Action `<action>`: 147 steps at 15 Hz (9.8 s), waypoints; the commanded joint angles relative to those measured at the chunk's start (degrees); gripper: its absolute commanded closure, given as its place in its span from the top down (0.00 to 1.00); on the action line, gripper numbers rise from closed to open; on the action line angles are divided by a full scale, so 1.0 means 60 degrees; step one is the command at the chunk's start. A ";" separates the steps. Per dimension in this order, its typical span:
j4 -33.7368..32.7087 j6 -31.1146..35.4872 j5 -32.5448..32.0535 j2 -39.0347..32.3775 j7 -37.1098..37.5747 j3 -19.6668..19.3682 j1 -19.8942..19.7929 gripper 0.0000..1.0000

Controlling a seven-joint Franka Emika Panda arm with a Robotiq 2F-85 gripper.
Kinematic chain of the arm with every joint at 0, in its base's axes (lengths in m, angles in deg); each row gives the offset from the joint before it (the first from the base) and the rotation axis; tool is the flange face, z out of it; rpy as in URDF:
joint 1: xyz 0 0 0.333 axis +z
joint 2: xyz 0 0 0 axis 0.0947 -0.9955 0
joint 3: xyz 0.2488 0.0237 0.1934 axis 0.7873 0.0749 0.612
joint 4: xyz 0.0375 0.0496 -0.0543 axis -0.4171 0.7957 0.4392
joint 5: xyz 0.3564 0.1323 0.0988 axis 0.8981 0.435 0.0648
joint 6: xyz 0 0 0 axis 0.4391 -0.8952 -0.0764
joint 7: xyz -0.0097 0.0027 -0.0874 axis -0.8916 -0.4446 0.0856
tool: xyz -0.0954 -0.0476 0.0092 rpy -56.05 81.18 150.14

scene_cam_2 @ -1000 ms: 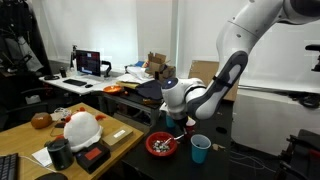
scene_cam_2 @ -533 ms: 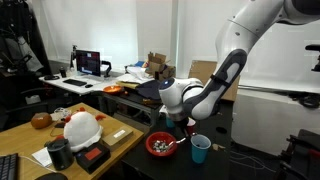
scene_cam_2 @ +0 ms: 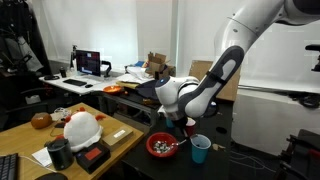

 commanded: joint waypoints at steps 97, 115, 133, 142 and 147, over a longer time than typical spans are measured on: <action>-0.2124 -0.0964 0.0083 -0.1277 0.0514 -0.0555 0.0655 0.67; -0.1617 -0.0180 -0.0592 -0.1524 0.0579 -0.0965 0.0614 0.43; -0.1981 -0.0171 -0.0504 -0.1553 0.0592 -0.1029 0.0592 0.03; -0.2000 -0.0573 -0.0231 -0.1500 0.0016 -0.0680 0.0458 0.03; -0.2125 -0.1136 0.0228 -0.1516 -0.0663 -0.0355 0.0295 0.03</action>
